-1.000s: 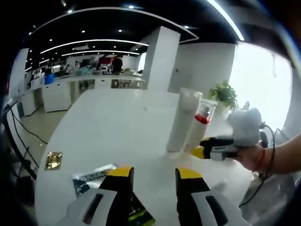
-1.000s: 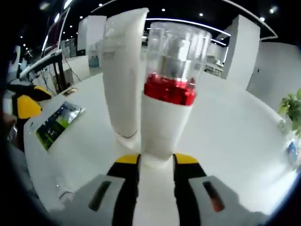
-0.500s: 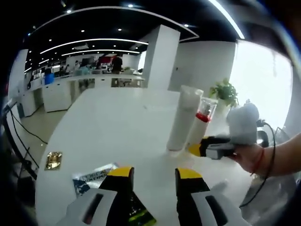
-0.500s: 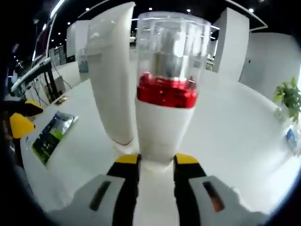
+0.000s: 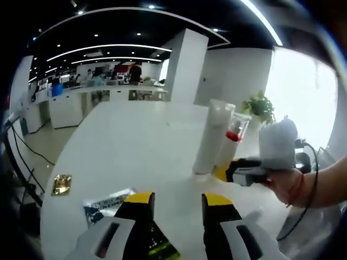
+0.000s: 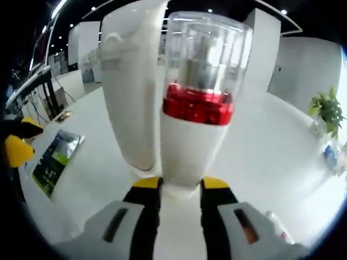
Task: Arrange the skincare products in the storage area until every visible bottle or jar stands upright without overlapping.
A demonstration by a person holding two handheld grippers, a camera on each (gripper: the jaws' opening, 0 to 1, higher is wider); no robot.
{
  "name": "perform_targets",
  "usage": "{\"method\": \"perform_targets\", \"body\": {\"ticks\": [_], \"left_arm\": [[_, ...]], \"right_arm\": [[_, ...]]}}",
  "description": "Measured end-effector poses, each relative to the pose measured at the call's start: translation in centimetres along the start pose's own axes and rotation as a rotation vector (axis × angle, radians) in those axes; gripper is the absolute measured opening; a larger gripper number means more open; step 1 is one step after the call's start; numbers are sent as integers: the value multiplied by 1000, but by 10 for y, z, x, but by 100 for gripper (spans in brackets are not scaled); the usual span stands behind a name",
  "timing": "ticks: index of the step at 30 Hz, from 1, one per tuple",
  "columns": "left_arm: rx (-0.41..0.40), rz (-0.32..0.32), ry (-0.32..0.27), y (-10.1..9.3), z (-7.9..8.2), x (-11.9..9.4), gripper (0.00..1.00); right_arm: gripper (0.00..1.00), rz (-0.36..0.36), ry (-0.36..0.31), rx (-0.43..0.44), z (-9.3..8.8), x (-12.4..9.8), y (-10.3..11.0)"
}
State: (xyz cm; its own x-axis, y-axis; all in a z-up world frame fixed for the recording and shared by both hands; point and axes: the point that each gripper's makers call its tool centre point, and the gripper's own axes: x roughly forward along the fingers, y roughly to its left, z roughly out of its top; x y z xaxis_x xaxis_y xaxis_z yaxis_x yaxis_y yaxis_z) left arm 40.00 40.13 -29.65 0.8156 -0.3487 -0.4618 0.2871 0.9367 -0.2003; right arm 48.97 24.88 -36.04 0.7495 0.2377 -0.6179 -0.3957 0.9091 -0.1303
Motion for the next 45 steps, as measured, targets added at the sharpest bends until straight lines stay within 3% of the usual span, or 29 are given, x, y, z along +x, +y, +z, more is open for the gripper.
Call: {"method": "perform_targets", "body": {"ticks": [10,17,22,26,30,36,40,45], "left_arm": [[16,-1,12,-2,-3,1,36],[-5,-40,-5,-9,1,2,36],[27,-76,-2,-18,2,4,36],[110,-125,29,-31,-4,6,37],[242,-154,39,-45,-7,7,37],[291,-324,104,-75,-24,4,37],[332,-381,145,-85,-37,0,37],[365,-448,213,-94,-55,-3,38]], "right_arm": [[28,49,-7,-21,4,-8,0],[28,129,-86,29,18,-48,-16],[28,207,-120,54,19,-74,-13],[28,311,-129,-73,9,-94,5],[29,445,-62,-243,-20,-105,35],[31,673,-2,-284,-45,-115,75],[31,658,37,-367,-58,-109,75],[30,689,58,-418,-67,-109,84]]}}
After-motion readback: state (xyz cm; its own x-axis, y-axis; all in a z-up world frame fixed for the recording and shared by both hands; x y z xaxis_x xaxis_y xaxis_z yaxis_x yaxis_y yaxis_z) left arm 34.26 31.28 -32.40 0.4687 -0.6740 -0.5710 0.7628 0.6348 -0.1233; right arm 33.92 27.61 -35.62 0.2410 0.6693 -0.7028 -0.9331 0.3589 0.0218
